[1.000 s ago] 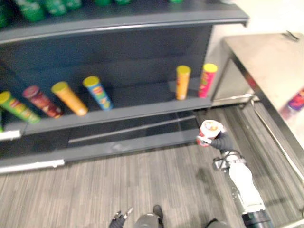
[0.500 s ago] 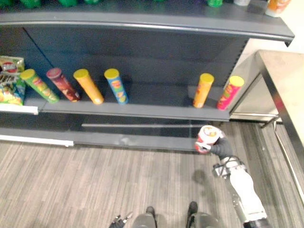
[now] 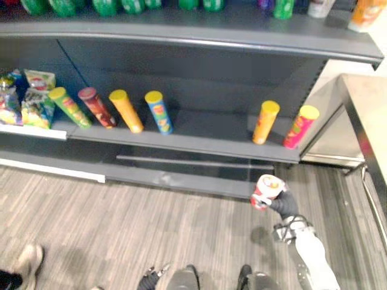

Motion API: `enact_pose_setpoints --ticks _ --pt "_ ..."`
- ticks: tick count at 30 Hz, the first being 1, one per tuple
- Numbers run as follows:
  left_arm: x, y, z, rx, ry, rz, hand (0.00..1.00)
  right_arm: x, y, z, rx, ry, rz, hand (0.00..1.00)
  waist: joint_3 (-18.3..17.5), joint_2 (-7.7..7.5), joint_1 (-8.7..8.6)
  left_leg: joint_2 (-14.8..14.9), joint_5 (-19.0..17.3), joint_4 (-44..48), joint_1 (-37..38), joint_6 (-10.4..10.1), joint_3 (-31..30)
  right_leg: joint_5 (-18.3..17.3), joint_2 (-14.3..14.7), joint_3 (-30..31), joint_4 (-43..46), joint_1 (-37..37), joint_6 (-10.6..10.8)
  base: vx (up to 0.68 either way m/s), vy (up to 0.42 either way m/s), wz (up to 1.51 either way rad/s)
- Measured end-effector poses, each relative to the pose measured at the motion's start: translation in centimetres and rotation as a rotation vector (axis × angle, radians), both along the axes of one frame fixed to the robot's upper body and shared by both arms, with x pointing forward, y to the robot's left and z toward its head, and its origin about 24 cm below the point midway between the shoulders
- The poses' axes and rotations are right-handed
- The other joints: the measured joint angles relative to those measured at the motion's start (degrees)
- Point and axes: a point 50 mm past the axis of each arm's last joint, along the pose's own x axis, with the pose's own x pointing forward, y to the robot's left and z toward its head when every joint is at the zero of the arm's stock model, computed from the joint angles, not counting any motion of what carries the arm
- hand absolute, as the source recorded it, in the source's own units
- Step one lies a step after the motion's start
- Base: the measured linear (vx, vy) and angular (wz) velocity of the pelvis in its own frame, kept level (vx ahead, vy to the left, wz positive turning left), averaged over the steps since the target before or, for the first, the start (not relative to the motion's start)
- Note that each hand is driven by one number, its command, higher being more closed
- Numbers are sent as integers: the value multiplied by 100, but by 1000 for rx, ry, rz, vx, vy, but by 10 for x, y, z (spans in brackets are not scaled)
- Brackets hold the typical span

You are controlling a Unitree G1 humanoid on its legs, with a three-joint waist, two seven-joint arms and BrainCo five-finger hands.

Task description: Put the gum and the chips on the shelf.

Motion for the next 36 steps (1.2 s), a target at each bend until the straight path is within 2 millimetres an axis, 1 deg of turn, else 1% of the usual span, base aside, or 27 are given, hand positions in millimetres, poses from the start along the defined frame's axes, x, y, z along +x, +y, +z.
enact_pose_setpoints --ticks 1,2,4,6,7,9,10,11,12,13,14,15,16,17,18,19,21,22,23,25,26,29,30,31,32,33,36 --pt "1 -1 0 1 -1 -12 0 0 0 0 4 0 -3 100 28 -46 -17 20 -46 135 -121 54 21 -12 -23 -1 -3 22 -19 0 0 0" --pt "2 -2 0 2 -2 -29 0 0 -1 0 2 -1 -5 100 23 -5 -33 51 -118 46 -222 83 30 -17 -62 3 5 18 -28 -26 31 0" --pt "2 -2 1 -1 -4 -30 0 0 -4 1 -3 -3 -16 100 35 -1 -54 49 -163 -347 -377 55 26 -16 -190 71 10 -59 -28 4 81 -10" --pt "1 -3 0 -7 -4 -34 0 2 -4 2 -6 -8 -16 100 38 24 -76 119 11 -1267 -430 -112 -54 -15 -303 244 8 -229 -25 68 178 -28" --pt "0 -3 0 -10 0 -34 0 3 -4 2 -6 -9 -17 100 26 46 -86 169 84 -1487 -414 -144 -49 -13 -306 290 8 -256 -22 129 238 -34" --pt "-6 -9 -2 -22 16 -44 0 6 -6 1 -15 -4 -25 100 -45 183 -88 349 307 -2039 -122 -264 -12 -18 -270 492 5 -264 279 192 317 -47" --pt "-7 -8 -2 -18 19 -48 0 7 -6 1 -15 -2 -26 100 -52 189 -88 336 512 -2000 -118 -275 48 -26 -301 608 3 -255 355 201 347 -62" --pt "-7 -3 -2 -1 23 -62 0 7 -5 0 -11 1 -26 100 -74 21 -31 208 555 -1795 -122 -173 283 9 -453 809 -67 -273 452 212 338 -61" --pt "-5 0 -1 12 24 -69 0 6 -1 -1 0 3 -19 100 -132 -136 8 68 308 -1576 -192 4 482 111 -611 958 -294 -249 530 220 344 -60" --pt "-5 2 -1 22 27 -72 0 6 1 -1 4 3 -16 100 -169 -194 8 5 172 -1425 -256 69 554 242 -667 1020 -424 -214 539 270 321 -50" --pt "-1 3 0 31 26 -76 0 7 2 -1 -1 1 -11 100 -187 -226 23 -59 -116 -1095 -341 199 726 556 -750 1148 -609 -154 673 217 255 -46" --pt "0 3 0 32 22 -75 0 8 3 0 -1 0 -6 100 -184 -207 40 -60 -236 -963 -356 256 811 701 -769 1247 -646 -167 665 253 345 -67" --pt "0 3 0 34 22 -73 0 8 6 0 0 -1 4 100 -200 -145 41 -60 -417 -787 -339 402 975 963 -803 1356 -677 -190 597 226 383 -65" --pt "1 2 0 36 18 -72 0 8 8 0 0 2 13 100 -222 -108 20 -71 -550 -715 -301 495 1111 1182 -833 1420 -645 -252 464 224 385 -59" --pt "3 2 1 37 10 -73 0 8 9 -1 1 3 17 100 -227 -99 24 -75 -591 -713 -277 539 1180 1280 -842 1416 -556 -332 376 246 424 -48" --pt "6 1 2 36 -1 -76 0 8 12 -3 3 13 28 100 -218 -121 23 -122 -596 -754 -131 569 1359 1357 -933 1356 79 -611 240 196 328 -31" --pt "5 1 1 37 2 -80 0 7 13 -4 3 20 34 100 -206 -110 21 -172 -630 -832 98 654 1419 1356 -987 1253 576 -726 237 164 242 -19" --pt "2 0 1 36 9 -78 0 8 15 -5 3 24 44 100 -193 -88 36 -170 -681 -903 302 738 1437 1286 -993 1173 883 -741 168 180 181 -14" --pt "-1 1 0 38 18 -75 0 10 20 -7 3 32 65 100 -168 -44 2 -160 -701 -1054 563 768 1437 1006 -948 1013 1225 -779 59 193 136 -4" --pt "0 2 1 39 15 -75 0 11 22 -7 3 29 74 100 -182 -67 -2 -132 -701 -1153 636 766 1409 760 -837 773 1231 -861 91 109 17 7" --pt "0 2 1 37 15 -73 0 14 23 -4 2 18 80 100 -181 -94 3 -124 -701 -1186 638 762 1407 711 -733 685 948 -972 90 67 -56 4" --pt "-2 1 -1 34 25 -68 0 17 23 -7 -4 28 81 100 -146 -127 30 -42 -707 -1009 640 739 1383 866 -575 739 50 -929 305 77 -165 8" --pt "-2 2 -1 36 26 -67 0 17 23 -8 -4 32 80 100 -126 -178 37 -35 -747 -895 651 616 1331 1095 -554 844 -263 -841 393 50 -223 20" --pt "-2 3 0 38 25 -66 0 17 23 -8 -4 32 80 100 -106 -216 34 -49 -809 -849 674 513 1258 1316 -549 928 -306 -791 399 35 -273 30" --pt "0 4 0 41 22 -63 0 17 21 -8 -13 35 77 100 -68 -193 30 15 -910 -791 685 351 1129 1031 -511 937 -276 -699 681 19 -294 27" --pt "1 0 0 34 17 -60 0 17 19 -8 -20 35 73 100 -37 -89 55 150 -865 -837 676 234 1050 1002 -379 832 -302 -672 631 7 -285 22" --pt "-2 1 -2 24 26 -25 0 17 17 -8 -28 37 74 100 -36 -39 40 305 -704 -1078 694 35 887 949 -177 673 -334 -651 534 -21 -226 17"
